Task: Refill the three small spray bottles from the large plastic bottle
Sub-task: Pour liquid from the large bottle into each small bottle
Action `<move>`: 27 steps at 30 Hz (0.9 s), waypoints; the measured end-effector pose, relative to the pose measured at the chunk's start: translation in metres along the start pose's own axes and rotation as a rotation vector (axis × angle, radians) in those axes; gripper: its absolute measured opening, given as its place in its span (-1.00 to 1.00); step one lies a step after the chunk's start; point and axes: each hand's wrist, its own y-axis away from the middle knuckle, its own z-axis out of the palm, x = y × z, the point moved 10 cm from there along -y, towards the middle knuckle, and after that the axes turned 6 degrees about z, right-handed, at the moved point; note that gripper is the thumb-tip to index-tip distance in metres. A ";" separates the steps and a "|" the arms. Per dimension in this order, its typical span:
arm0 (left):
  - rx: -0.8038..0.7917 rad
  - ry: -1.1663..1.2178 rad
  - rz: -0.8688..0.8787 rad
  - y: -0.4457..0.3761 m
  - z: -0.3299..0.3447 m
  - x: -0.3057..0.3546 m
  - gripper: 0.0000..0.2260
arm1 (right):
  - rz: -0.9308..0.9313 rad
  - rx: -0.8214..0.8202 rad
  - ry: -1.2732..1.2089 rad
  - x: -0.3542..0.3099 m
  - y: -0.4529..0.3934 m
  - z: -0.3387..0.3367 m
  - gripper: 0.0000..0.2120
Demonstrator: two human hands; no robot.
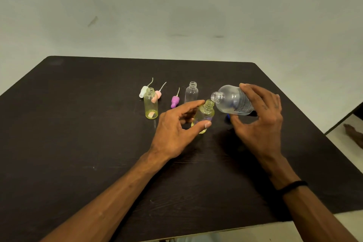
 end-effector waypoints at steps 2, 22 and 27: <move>0.009 0.004 -0.003 0.000 -0.001 0.001 -0.51 | 0.005 0.015 0.001 0.002 0.000 -0.001 -0.25; 0.001 0.020 0.040 -0.040 0.071 0.021 -0.57 | 0.561 0.237 -0.255 0.063 0.007 -0.022 -0.29; 0.098 0.008 0.006 -0.072 0.086 0.008 -0.59 | 0.651 0.298 -0.286 0.075 0.012 -0.029 -0.31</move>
